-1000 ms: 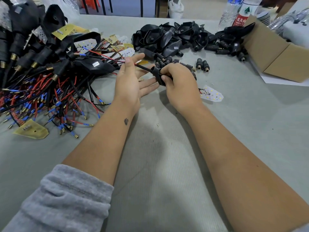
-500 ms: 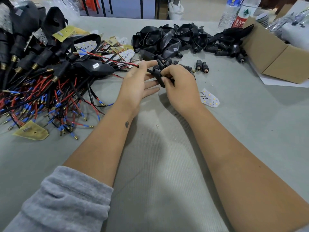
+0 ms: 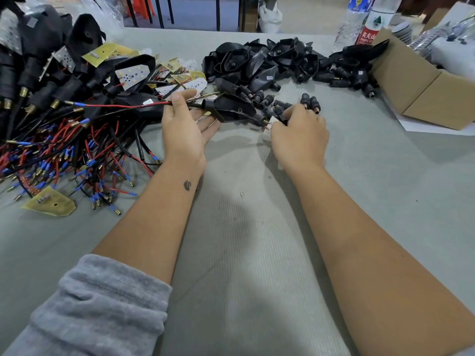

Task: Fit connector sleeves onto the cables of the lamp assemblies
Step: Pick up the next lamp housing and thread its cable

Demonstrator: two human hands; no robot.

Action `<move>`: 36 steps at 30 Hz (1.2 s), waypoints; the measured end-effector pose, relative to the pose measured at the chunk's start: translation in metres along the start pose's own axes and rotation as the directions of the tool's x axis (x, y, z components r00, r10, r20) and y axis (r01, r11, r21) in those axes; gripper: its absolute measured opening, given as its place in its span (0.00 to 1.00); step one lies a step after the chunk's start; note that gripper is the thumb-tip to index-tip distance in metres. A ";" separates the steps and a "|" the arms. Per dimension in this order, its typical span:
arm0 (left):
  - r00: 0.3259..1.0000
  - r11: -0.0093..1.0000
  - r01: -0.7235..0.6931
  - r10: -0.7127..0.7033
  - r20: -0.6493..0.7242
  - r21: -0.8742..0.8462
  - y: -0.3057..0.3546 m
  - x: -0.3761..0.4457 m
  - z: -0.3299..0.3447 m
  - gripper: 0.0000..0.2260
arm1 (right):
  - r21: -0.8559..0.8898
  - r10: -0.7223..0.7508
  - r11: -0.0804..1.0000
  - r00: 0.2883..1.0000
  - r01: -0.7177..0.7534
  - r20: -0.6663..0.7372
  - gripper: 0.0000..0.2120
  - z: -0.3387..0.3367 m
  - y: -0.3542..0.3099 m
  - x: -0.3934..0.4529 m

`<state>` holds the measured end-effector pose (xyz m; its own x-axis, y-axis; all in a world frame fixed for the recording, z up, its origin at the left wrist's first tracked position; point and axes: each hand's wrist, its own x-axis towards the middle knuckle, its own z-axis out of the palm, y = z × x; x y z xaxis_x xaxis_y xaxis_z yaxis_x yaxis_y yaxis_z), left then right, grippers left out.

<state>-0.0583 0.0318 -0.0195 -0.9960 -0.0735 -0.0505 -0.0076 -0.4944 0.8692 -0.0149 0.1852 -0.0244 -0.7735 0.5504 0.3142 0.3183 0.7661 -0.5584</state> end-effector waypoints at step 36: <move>0.978 0.983 0.036 -0.071 0.197 0.178 -0.004 0.000 0.005 0.12 | 0.639 -0.154 0.769 0.971 0.000 0.185 0.08 -0.003 -0.011 -0.008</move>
<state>-0.0587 0.0385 -0.0209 -0.9909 0.1339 -0.0142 -0.0587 -0.3347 0.9405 -0.0104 0.1735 -0.0182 -0.9010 0.3550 0.2493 -0.1060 0.3770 -0.9201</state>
